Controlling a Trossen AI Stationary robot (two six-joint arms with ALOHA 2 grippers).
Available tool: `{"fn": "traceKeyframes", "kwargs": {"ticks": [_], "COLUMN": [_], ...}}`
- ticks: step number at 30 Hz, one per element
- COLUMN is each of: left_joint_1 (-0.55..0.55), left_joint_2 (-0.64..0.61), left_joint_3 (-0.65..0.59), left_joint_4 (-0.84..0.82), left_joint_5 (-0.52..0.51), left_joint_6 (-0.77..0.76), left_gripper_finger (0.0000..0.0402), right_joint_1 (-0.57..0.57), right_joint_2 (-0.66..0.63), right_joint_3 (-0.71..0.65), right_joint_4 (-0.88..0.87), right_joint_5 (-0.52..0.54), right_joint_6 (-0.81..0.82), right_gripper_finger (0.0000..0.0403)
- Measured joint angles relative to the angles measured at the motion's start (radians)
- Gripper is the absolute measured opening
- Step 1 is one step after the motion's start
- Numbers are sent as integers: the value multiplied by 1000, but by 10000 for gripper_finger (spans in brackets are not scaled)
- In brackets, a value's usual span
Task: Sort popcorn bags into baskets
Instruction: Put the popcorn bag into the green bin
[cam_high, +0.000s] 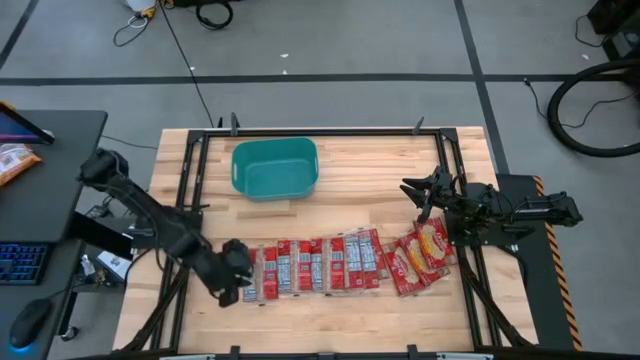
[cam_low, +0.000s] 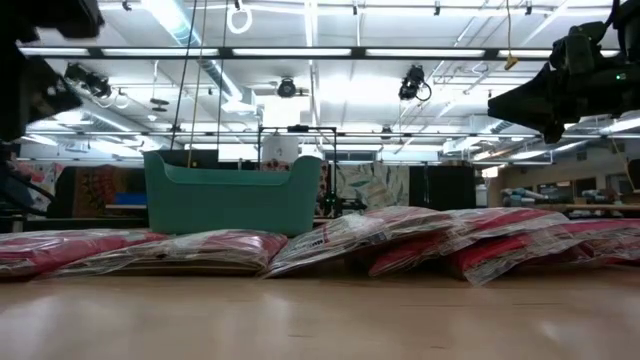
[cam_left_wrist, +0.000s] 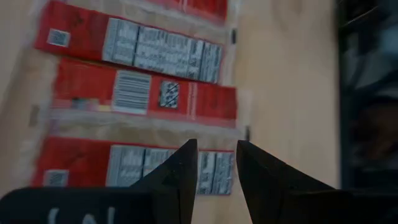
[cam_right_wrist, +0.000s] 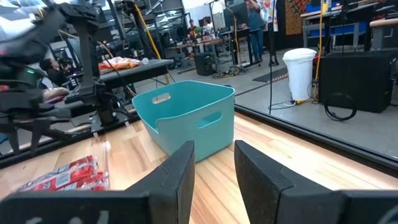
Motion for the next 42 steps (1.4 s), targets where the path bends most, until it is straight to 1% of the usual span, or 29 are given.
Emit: {"fn": "traceKeyframes", "kwargs": {"ticks": [3,5,7,10,14,18,21,26,32,35,39,42], "left_joint_1": [-21,-23,-20,8,92,163,189,207,211,211,213,216], "left_joint_2": [97,157,209,269,340,393,423,460,481,493,493,492], "left_joint_3": [128,186,227,263,290,308,310,310,310,311,311,311], "left_joint_4": [-194,-286,-338,-350,-354,-347,-317,-310,-318,-323,-423,-560], "left_joint_5": [-35,-37,-38,-37,-25,48,70,102,114,123,154,152], "left_joint_6": [9,62,121,155,70,-47,-161,-285,-315,-287,-202,-120], "left_gripper_finger": [117,117,117,117,117,117,117,117,117,117,117,117], "right_joint_1": [0,0,0,0,0,0,0,0,0,0,0,0], "right_joint_2": [0,0,0,0,0,0,0,0,0,0,0,0], "right_joint_3": [0,0,0,0,0,0,0,0,0,0,0,0], "right_joint_4": [0,0,0,0,0,0,0,0,0,0,1,0], "right_joint_5": [0,0,0,0,0,0,0,0,0,0,0,0], "right_joint_6": [0,0,0,0,0,0,0,0,0,0,0,0], "right_gripper_finger": [119,119,119,119,119,119,119,119,119,119,119,119]}}
